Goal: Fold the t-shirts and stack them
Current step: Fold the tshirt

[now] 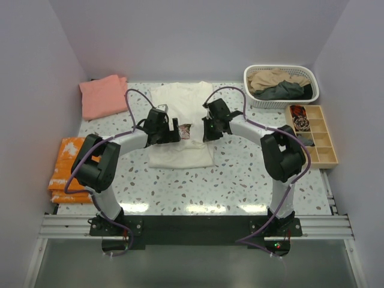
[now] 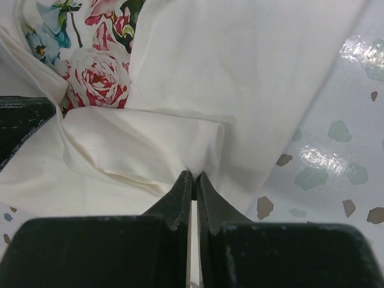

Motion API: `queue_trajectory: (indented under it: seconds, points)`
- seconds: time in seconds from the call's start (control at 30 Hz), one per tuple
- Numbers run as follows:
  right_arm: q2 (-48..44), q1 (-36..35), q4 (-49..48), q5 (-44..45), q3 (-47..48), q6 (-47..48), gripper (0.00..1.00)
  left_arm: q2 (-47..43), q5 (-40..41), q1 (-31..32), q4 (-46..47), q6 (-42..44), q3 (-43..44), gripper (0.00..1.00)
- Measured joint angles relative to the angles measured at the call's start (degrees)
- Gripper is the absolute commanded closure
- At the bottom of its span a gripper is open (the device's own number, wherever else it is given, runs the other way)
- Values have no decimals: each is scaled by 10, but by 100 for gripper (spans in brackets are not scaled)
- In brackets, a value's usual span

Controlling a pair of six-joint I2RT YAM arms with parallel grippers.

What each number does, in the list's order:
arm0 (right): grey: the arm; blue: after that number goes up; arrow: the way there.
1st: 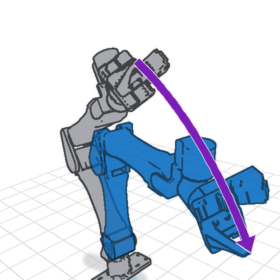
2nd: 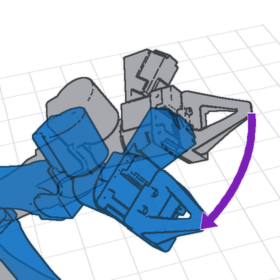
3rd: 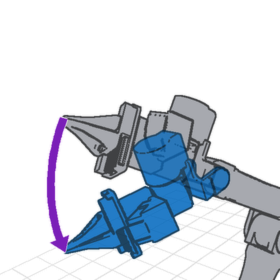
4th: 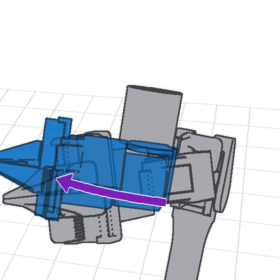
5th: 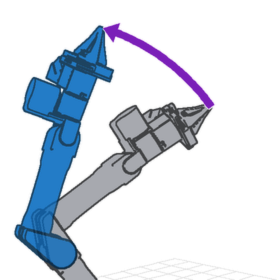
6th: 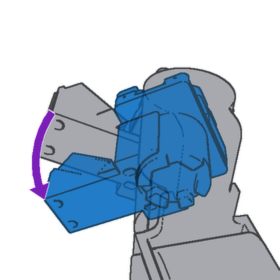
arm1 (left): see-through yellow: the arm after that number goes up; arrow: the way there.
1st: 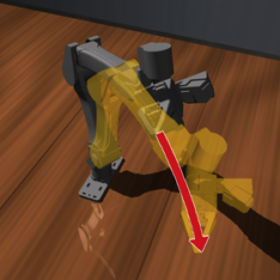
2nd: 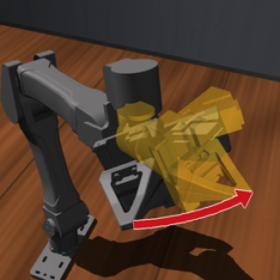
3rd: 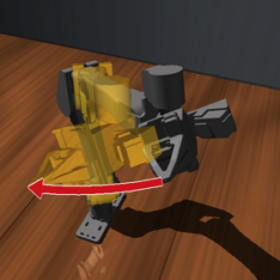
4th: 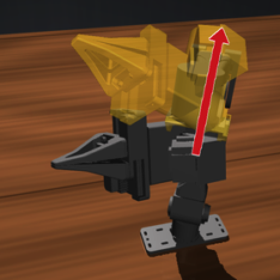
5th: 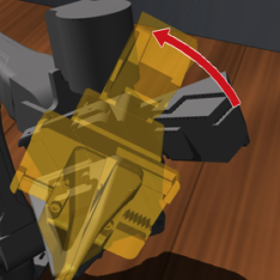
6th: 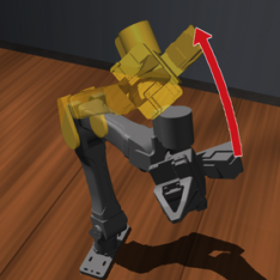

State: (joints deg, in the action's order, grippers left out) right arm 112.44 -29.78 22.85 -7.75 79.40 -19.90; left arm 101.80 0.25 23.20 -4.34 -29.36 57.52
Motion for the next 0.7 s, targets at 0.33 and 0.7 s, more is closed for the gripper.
queue_trajectory:
  seconds: [0.33,0.7]
  points:
    - [-59,27,-21,11,-28,-47,100,-3,5,0,0,-1,-2,0]
    - [-16,44,-31,41,74,-85,67,-36,67,-10,-5,-2,-16,0]
